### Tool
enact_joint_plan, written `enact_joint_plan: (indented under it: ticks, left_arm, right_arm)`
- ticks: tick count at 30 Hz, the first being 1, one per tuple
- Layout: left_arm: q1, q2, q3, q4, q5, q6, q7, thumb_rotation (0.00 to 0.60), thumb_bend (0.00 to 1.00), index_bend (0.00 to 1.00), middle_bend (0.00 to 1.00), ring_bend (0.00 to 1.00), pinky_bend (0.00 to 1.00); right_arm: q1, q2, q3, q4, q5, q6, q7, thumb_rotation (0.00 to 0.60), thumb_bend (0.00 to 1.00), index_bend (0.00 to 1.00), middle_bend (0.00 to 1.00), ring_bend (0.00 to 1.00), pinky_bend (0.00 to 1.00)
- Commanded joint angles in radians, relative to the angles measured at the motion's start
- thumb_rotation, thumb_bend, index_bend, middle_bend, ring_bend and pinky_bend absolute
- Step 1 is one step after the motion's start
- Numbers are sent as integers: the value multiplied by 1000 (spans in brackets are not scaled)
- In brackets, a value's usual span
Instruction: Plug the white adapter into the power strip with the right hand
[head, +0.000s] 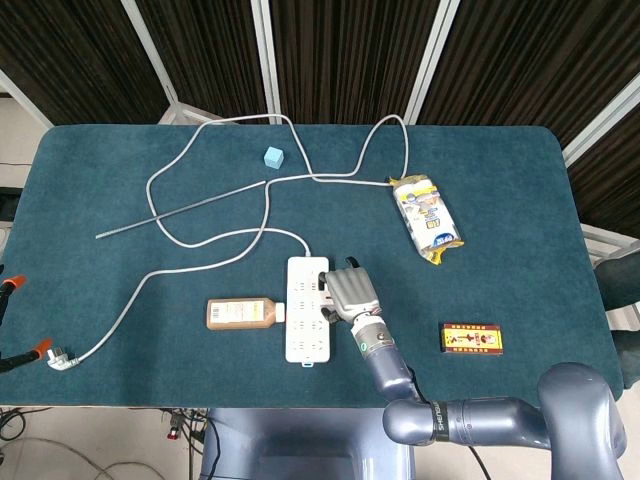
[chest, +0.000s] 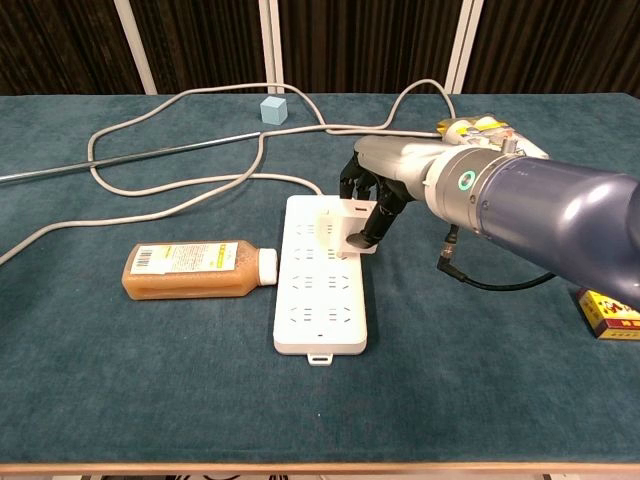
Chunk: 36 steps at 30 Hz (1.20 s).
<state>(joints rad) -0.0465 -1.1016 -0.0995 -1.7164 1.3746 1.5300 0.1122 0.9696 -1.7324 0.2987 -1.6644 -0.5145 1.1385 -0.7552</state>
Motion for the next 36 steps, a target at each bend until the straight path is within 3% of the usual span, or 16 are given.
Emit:
enact_joint_plan:
  ticks: [1,36]
  left_arm:
    - [-1,0,1,0,1,-2,2,600,90,189,0,0,0]
    - [0,0,-3,1,-3,0,0,600,90,190,0,0,0]
  right_arm:
    - [1,-4,-2,2,-2,1,4,600,516,736,586,463,142]
    - [13,-34,-20,41,-19,9,5,600,517,742,587,464,144]
